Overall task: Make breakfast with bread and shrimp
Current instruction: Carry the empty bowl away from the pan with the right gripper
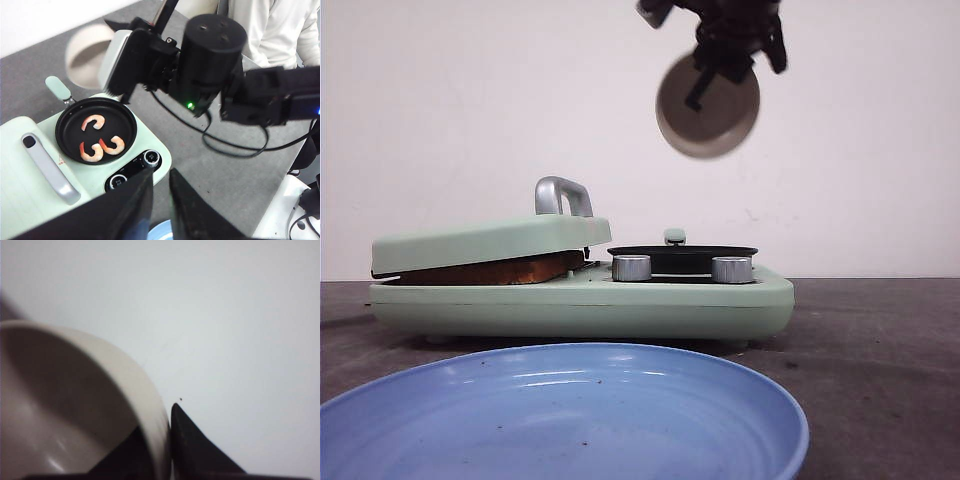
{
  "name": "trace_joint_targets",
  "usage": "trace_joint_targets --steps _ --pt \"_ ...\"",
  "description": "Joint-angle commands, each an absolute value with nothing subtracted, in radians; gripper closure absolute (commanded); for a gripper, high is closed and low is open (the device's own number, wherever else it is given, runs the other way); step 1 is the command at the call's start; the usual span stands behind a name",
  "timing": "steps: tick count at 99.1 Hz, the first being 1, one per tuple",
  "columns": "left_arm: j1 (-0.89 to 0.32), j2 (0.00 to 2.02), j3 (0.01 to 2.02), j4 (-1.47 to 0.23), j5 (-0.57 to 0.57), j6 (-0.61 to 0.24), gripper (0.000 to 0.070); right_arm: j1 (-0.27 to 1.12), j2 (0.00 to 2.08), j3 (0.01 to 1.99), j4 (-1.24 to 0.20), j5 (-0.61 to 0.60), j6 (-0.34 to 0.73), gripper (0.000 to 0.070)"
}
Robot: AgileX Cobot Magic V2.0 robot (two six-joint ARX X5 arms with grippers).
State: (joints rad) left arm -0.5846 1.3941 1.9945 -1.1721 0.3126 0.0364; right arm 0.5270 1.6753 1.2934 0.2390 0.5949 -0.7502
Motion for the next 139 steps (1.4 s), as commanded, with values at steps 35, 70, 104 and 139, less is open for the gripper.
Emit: trace_joint_targets --steps 35,70,104,139 --pt "-0.597 1.401 2.018 -1.16 0.311 0.05 0.07 0.054 1.533 1.34 -0.534 -0.022 0.169 0.0693" --pt "-0.597 1.408 2.018 -1.16 0.31 0.056 0.07 -0.157 1.648 1.269 -0.733 -0.185 0.173 0.0693" --pt "-0.597 1.408 2.018 -1.161 0.27 0.061 0.07 -0.161 1.741 1.223 -0.74 -0.155 0.168 0.0692" --pt "-0.597 1.408 2.018 -1.163 0.269 0.06 0.07 -0.162 1.747 1.224 -0.702 -0.131 0.168 0.0139"
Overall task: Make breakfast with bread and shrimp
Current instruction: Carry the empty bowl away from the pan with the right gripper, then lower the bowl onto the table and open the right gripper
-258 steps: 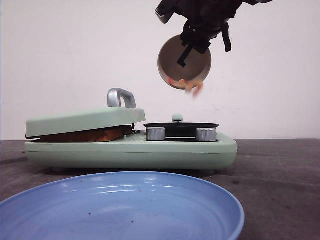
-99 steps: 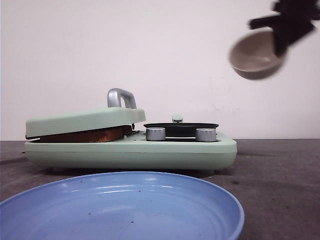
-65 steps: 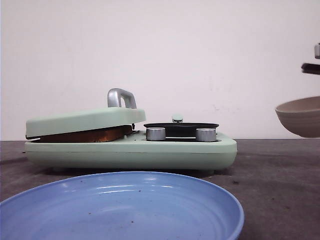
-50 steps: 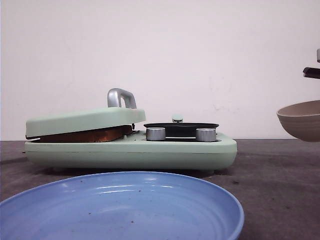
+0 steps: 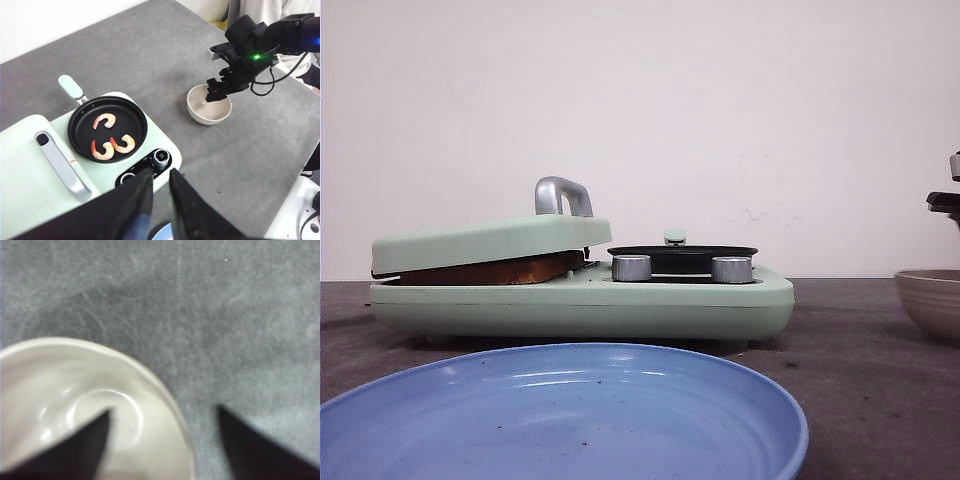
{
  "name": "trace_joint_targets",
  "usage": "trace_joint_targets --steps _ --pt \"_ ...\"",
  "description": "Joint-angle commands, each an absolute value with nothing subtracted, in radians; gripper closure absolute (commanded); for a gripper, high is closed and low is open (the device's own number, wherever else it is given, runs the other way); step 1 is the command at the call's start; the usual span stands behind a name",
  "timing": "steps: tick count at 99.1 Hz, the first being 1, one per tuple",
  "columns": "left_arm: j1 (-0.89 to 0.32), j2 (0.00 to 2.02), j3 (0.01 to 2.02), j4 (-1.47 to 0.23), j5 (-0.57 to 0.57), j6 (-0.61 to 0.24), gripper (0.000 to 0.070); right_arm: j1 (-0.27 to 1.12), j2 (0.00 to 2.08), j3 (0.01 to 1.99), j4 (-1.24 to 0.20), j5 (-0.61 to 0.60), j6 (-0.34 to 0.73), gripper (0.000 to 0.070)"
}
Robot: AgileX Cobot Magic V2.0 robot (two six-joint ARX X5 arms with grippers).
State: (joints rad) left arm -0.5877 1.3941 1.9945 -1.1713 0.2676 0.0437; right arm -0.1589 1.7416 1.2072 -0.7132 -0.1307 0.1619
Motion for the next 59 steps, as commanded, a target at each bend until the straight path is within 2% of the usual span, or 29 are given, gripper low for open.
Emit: trace_joint_targets --steps 1,15,20,25,28,29,36,50,59 --pt "-0.597 1.408 2.018 -1.164 0.269 0.061 0.07 -0.162 1.745 1.225 -0.701 -0.131 0.168 0.0139" --pt "-0.597 1.408 2.018 -1.164 0.27 0.06 0.07 -0.161 1.674 1.242 -0.683 -0.131 0.168 0.0141" --pt "-0.597 1.408 2.018 -1.164 0.27 0.06 0.07 -0.158 1.63 1.246 -0.674 -0.131 0.168 0.0182" --pt "-0.597 1.408 2.018 -1.164 0.269 0.06 0.07 -0.152 1.577 1.247 -0.665 -0.131 0.167 0.0301" --pt "-0.597 1.408 2.018 -1.164 0.269 0.06 0.07 -0.145 1.537 1.247 -0.661 -0.131 0.156 0.0423" --pt "-0.597 1.408 2.018 -1.164 0.269 0.06 0.07 -0.144 1.531 1.247 -0.661 -0.131 0.154 0.0441" --pt "-0.597 1.408 2.018 -1.162 0.269 0.06 0.07 -0.124 1.445 1.246 -0.661 -0.131 0.112 0.0694" --pt "-0.597 1.408 2.018 -1.16 0.269 0.052 0.07 -0.063 1.271 1.238 -0.636 -0.098 0.057 0.07" --pt "-0.598 1.408 2.018 -1.16 0.269 0.041 0.07 -0.016 1.153 1.208 -0.567 -0.067 0.043 0.07"
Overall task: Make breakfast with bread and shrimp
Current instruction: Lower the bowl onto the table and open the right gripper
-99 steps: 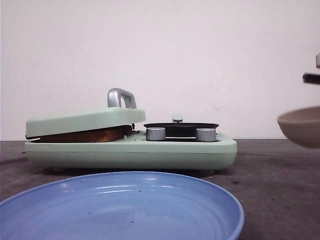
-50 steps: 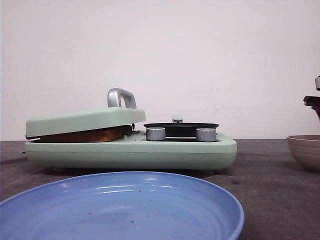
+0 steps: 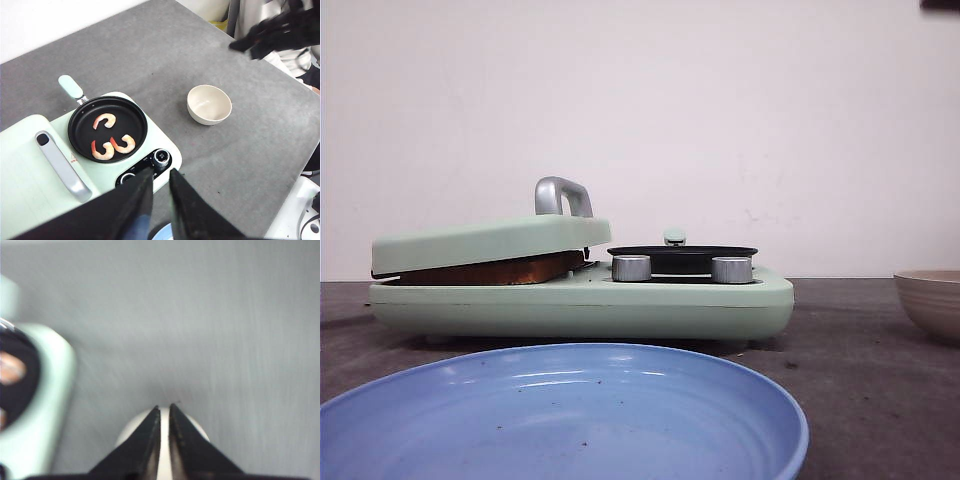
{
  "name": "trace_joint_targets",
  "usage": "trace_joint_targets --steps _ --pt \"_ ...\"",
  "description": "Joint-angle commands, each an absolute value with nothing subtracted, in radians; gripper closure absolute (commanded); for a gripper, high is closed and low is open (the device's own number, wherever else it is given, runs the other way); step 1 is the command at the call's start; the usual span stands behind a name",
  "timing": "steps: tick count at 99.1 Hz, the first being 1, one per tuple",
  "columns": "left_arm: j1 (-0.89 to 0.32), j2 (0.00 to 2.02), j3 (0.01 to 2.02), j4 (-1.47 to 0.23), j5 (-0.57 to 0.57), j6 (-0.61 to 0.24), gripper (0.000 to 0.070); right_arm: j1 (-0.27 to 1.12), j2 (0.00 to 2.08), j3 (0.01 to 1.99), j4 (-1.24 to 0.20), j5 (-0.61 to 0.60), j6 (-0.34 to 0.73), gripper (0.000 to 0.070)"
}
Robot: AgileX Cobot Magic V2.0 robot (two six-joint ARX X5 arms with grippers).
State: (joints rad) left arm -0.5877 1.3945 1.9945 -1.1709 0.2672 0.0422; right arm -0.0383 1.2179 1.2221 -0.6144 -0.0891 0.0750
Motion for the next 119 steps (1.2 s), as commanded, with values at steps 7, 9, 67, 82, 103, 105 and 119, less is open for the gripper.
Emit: trace_joint_targets --steps 7,9,67,82,103,105,119 --pt "-0.603 1.408 2.017 -1.161 0.269 0.038 0.0699 0.028 1.038 1.151 -0.48 -0.043 0.014 0.07" --pt "-0.605 1.408 2.017 -1.161 0.269 0.037 0.0699 0.038 1.015 1.137 -0.461 -0.043 0.005 0.07" --pt "-0.813 1.28 1.781 -1.174 0.12 0.005 0.0697 0.136 0.48 0.733 -0.413 -0.004 -0.02 0.07" --pt "-0.82 1.209 1.64 -1.085 0.026 -0.05 0.0698 0.136 0.428 0.733 -0.413 -0.008 -0.045 0.07" --pt "-0.82 1.174 1.586 -1.028 0.003 -0.07 0.0697 0.135 0.409 0.733 -0.395 0.001 -0.045 0.07" --pt "-0.82 1.172 1.586 -1.028 0.003 -0.07 0.0698 0.135 0.409 0.733 -0.395 0.001 -0.045 0.07" --pt "-0.82 1.166 1.586 -1.024 -0.005 -0.068 0.0698 0.135 0.409 0.733 -0.393 0.001 -0.045 0.07"
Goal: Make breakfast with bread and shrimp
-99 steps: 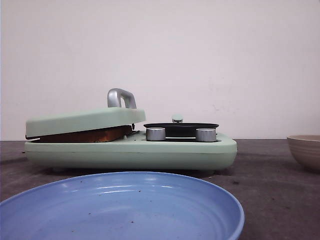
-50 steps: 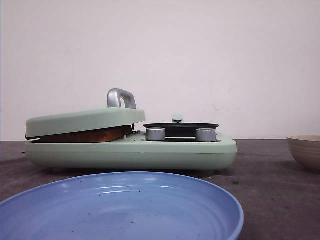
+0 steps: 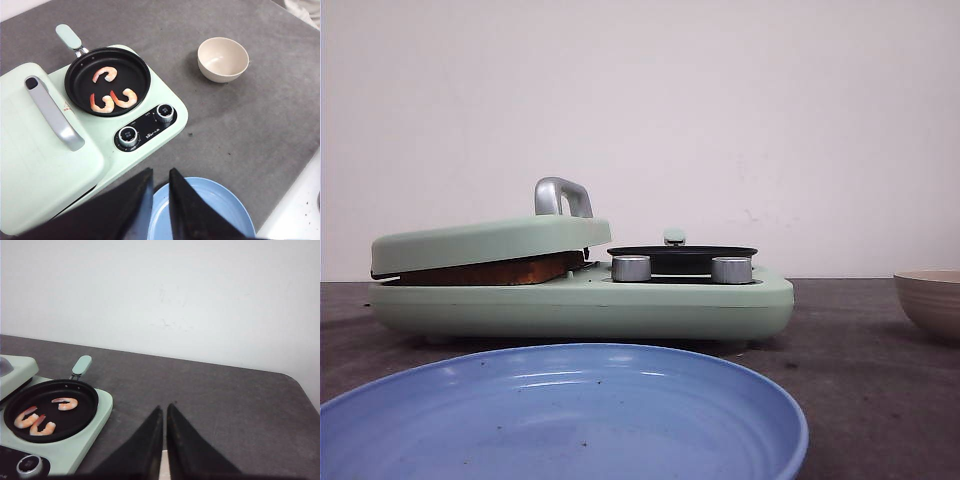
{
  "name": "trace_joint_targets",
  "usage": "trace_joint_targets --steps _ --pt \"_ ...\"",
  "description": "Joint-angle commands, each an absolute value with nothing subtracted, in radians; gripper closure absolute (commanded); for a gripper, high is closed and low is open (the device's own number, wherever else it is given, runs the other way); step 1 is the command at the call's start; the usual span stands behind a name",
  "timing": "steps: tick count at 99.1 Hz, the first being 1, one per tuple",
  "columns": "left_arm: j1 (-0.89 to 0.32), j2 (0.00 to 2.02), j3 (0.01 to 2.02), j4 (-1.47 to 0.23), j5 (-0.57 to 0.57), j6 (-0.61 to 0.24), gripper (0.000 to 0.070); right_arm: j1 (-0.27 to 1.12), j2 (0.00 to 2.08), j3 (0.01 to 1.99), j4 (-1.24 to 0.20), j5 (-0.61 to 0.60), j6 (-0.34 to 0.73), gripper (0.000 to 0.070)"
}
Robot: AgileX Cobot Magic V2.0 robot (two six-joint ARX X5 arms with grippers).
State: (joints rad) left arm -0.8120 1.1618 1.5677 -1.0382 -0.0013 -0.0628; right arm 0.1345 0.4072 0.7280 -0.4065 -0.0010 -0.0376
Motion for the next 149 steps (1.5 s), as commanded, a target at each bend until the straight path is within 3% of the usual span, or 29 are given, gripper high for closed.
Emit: trace_joint_targets --steps 1,46,57,71,81,92,104,116,135,149 --pt "-0.82 1.166 1.586 -1.025 -0.005 -0.068 0.0698 0.135 0.409 0.733 -0.393 0.001 -0.045 0.07" --pt "-0.82 1.166 1.586 -1.024 -0.004 -0.069 0.0699 0.135 0.409 0.733 -0.393 0.001 -0.045 0.07" --pt "-0.819 1.163 1.594 -1.027 -0.061 -0.012 0.0699 0.135 0.409 0.733 -0.393 0.001 -0.045 0.07" --pt "-0.822 1.119 1.594 -1.05 -0.069 -0.046 0.0699 0.135 0.409 0.733 -0.393 0.001 -0.045 0.07" --pt "-0.803 1.093 1.594 -1.04 -0.071 0.008 0.0699 0.135 0.409 0.733 -0.393 0.001 -0.044 0.07" --pt "-0.78 1.058 1.593 -0.987 -0.041 0.127 0.0699 0.135 0.409 0.733 -0.393 0.001 -0.045 0.07" --pt "-0.719 0.999 1.551 -0.854 0.165 0.222 0.0699 0.135 0.409 0.733 -0.393 0.001 -0.045 0.07" --pt "-0.621 0.914 1.427 -0.659 0.35 0.25 0.0699 0.135 0.409 0.733 -0.393 0.001 -0.045 0.07" --pt "-0.482 0.737 1.102 -0.368 0.367 0.195 0.0699 0.135 0.409 0.733 -0.393 0.001 -0.045 0.07" --pt "-0.392 0.578 0.847 -0.264 0.368 0.112 0.0699 0.135 0.409 0.733 -0.393 0.001 -0.045 0.07"
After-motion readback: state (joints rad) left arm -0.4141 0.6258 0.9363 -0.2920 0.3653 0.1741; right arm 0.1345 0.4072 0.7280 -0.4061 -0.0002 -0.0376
